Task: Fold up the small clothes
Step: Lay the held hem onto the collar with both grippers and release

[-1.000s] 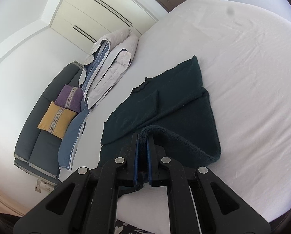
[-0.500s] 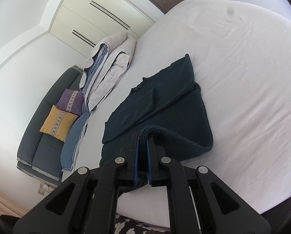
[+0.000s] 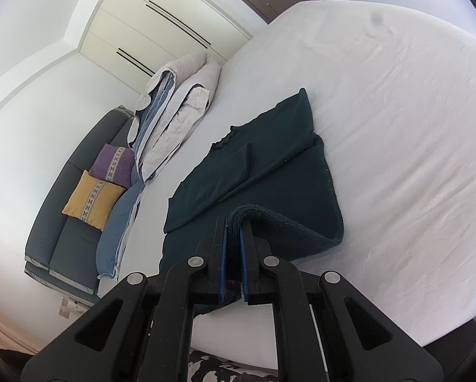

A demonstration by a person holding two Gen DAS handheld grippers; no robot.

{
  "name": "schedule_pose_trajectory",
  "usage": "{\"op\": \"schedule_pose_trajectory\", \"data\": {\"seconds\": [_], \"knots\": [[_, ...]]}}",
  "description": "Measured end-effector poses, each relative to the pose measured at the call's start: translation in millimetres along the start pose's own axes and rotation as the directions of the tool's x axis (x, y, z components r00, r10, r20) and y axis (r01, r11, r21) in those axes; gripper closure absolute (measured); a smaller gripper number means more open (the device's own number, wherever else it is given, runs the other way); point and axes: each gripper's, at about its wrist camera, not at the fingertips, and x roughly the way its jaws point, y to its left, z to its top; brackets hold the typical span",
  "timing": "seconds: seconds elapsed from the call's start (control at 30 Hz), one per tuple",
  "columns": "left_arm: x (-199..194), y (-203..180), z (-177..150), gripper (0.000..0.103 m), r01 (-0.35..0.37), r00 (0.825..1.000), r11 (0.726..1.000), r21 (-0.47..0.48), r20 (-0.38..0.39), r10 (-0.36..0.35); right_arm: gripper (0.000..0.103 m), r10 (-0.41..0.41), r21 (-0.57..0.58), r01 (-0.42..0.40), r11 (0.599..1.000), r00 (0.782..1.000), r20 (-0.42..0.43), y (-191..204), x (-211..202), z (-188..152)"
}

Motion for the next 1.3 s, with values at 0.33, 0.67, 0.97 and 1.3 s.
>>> {"op": "schedule_pose_trajectory", "data": {"seconds": [0.33,0.67,0.97,1.3], "knots": [[-70,-14,40,0.097,0.173,0.974,0.983,-0.053,0.158,-0.163,0.097,0.007,0.027,-0.009,1.0,0.999,0.045,-6,-10,6],[-84,-77,90,0.097,0.252,0.937,0.965,0.079,0.231,-0.263,0.097,0.042,0.036,-0.045,0.998,0.996,0.077,0,-10,21],[-58,-124,159,0.097,0.257,0.914,0.954,0.154,0.282,-0.292,0.097,0.048,0.075,-0.058,0.996,0.991,0.125,-2,18,69],[24,-128,246,0.097,0.229,0.931,0.971,0.069,0.274,-0.24,0.097,0.029,0.171,-0.054,0.984,0.989,0.147,-18,106,154]]}}
